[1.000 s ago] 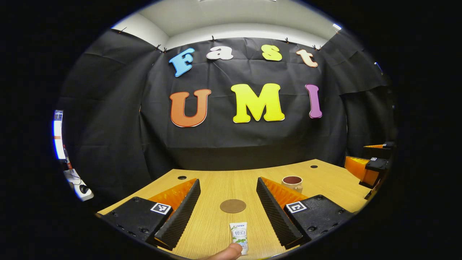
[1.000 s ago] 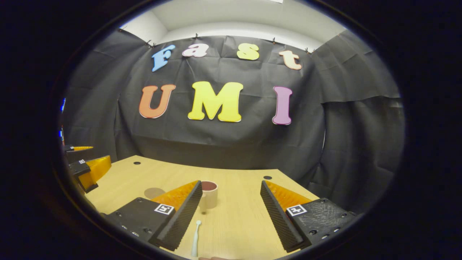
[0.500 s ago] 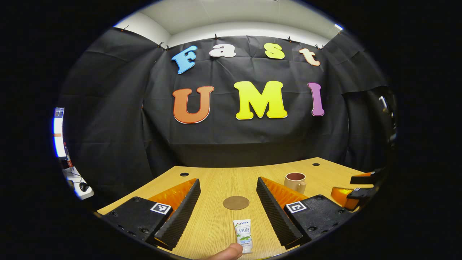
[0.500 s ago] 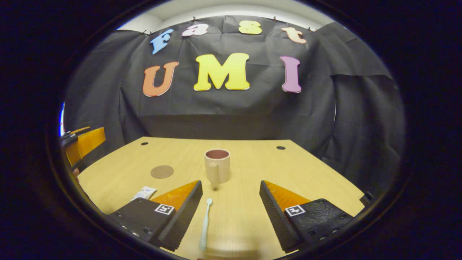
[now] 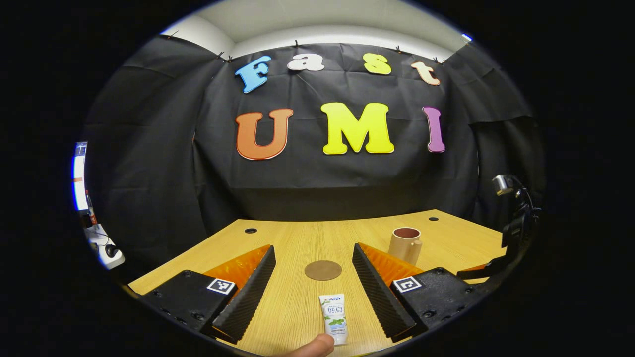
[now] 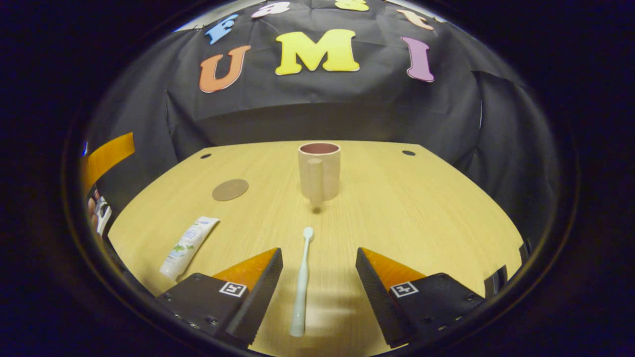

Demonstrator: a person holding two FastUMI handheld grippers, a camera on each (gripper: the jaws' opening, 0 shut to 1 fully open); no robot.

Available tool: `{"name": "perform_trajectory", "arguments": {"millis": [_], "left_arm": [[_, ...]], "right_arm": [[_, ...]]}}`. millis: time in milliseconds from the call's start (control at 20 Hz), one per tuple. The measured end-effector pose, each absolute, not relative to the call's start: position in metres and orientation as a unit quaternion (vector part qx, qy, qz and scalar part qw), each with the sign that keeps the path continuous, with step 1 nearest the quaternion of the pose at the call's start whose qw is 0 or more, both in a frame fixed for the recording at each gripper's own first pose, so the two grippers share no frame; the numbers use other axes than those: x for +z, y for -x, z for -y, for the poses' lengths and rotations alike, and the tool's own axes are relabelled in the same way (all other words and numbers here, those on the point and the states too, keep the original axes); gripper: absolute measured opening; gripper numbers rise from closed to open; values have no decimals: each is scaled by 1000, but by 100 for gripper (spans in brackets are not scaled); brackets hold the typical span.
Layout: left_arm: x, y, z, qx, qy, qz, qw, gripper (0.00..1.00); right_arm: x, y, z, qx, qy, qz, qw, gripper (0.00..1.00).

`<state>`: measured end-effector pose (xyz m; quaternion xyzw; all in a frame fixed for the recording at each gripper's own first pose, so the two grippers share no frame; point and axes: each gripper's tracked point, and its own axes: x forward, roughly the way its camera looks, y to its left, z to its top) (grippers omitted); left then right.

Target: Put the toothbrush and toothpaste on the desktop into the cup, then pick up the cup and place it on the coaster on the desktop.

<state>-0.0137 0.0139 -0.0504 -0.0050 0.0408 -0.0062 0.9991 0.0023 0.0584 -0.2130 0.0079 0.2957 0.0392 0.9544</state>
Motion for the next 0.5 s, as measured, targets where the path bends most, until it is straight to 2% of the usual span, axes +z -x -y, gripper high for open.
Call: {"name": "perform_trajectory", "arguments": {"millis": [100, 400, 500], "left_arm": [[-55, 13, -15, -7, 4, -45, 999, 99], [-68, 9, -14, -10, 5, -59, 998, 99], [-75, 8, -15, -9, 6, -66, 998, 99]], "right_arm": [[-224, -6, -66, 44, -4, -317, 947, 87], [-239, -11, -68, 40, 4, -342, 939, 70], [-245, -11, -71, 49, 0, -351, 935, 40]]}}
